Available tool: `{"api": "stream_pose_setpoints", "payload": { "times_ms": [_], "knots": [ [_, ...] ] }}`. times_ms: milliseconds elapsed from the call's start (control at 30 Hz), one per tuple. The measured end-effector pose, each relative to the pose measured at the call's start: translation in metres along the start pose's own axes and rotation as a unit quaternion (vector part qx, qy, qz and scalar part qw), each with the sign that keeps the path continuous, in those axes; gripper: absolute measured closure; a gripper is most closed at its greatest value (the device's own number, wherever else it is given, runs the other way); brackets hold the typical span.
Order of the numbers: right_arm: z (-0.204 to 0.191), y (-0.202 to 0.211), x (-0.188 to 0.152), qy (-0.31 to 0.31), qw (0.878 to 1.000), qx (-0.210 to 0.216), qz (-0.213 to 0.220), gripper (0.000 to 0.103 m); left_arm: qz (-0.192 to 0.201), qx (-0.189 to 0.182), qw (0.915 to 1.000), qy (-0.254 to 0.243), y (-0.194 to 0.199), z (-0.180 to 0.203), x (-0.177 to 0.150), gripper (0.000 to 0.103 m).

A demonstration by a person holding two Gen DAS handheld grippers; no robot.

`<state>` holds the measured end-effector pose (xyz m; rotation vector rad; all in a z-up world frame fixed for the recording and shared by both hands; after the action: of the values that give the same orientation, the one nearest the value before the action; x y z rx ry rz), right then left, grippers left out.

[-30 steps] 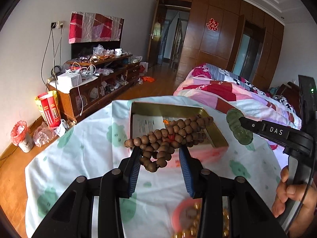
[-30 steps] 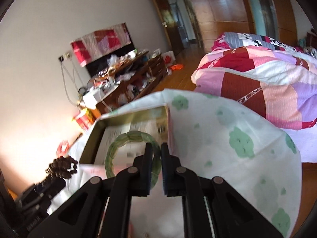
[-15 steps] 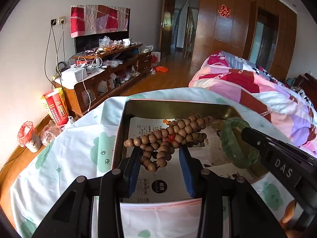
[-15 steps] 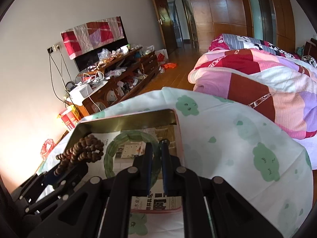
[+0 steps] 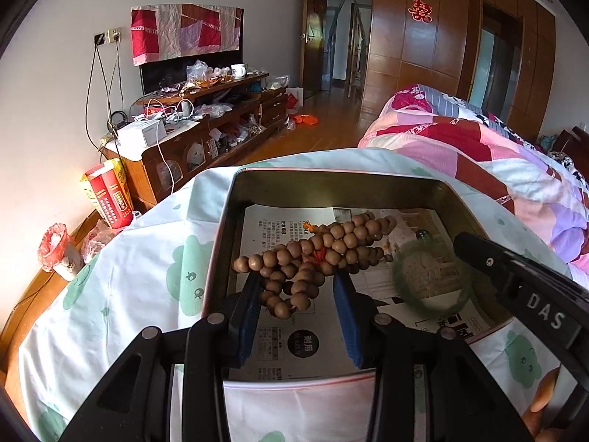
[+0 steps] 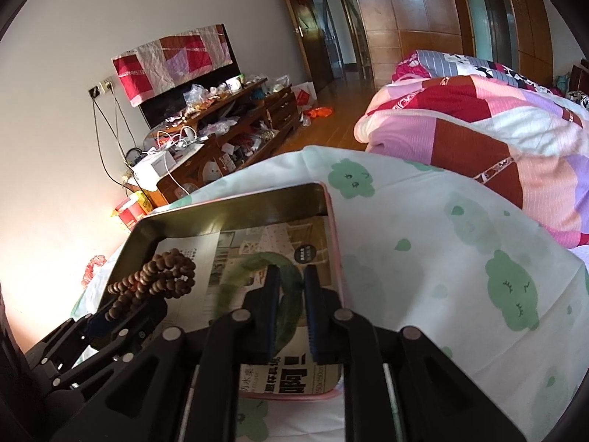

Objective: Organize jewelry
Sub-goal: 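Lower the bead strand and green bangle into the pink tin and open both grippers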

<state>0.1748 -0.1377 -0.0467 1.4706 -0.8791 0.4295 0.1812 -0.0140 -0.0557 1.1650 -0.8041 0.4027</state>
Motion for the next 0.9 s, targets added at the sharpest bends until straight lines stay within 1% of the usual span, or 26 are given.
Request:
{"api": "stream_pose_setpoints", "payload": {
  "times_ms": [100,167,200,233,300,333,400,533,667,800,900],
  "knots": [
    [0.0,0.005,0.001,-0.005,1.0,0.008,0.012,0.082,-0.002,0.002,1.0,-0.001,-0.003,0.001,0.002,0.062],
    [0.001,0.009,0.003,-0.011,1.0,0.012,0.021,0.071,-0.003,0.005,1.0,-0.004,-0.004,0.002,0.002,0.061],
    [0.002,0.012,0.004,-0.015,0.999,0.013,0.027,0.057,-0.005,0.007,0.9999,-0.007,-0.004,0.003,0.002,0.06],
    [0.003,0.015,0.005,-0.02,0.999,0.021,0.036,0.049,-0.006,0.012,0.9999,-0.009,-0.005,0.004,0.002,0.06],
    [0.003,0.02,0.007,-0.024,0.998,0.017,0.051,0.041,-0.008,0.015,0.9998,-0.013,-0.006,0.005,0.001,0.058],
    [0.004,0.024,0.009,-0.023,0.998,0.013,0.062,0.041,-0.008,0.014,0.9998,-0.014,-0.006,0.006,0.002,0.057],
    [0.005,0.027,0.011,-0.028,0.997,0.017,0.071,0.041,-0.007,0.013,0.9998,-0.016,-0.005,0.006,0.002,0.054],
    [0.009,0.028,0.013,-0.04,0.996,0.018,0.075,0.041,0.003,0.019,0.9994,-0.028,-0.002,0.01,0.002,0.04],
    [0.016,0.031,0.015,-0.054,0.995,0.023,0.08,0.041,0.014,0.017,0.9993,-0.029,0.002,0.011,0.003,0.038],
    [0.021,0.044,0.019,-0.064,0.993,0.019,0.099,0.041,0.03,0.011,0.9993,-0.02,0.008,0.008,0.004,0.038],
    [0.024,0.055,0.019,-0.069,0.992,0.015,0.101,0.041,0.044,0.003,0.999,-0.009,0.017,0.005,0.001,0.038]
  ]
}}
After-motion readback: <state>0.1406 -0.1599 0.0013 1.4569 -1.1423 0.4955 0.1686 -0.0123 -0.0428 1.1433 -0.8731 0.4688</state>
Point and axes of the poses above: each gripper's, at about its wrist camera, not at the fingertips, and y roughly against the way its jaws point, z to its right, x to its top, the point moved 4 cm from there along -y, roughly the way its jaws point, and after that the axes turned 11 degrees about -x, right-handed, at the moved point
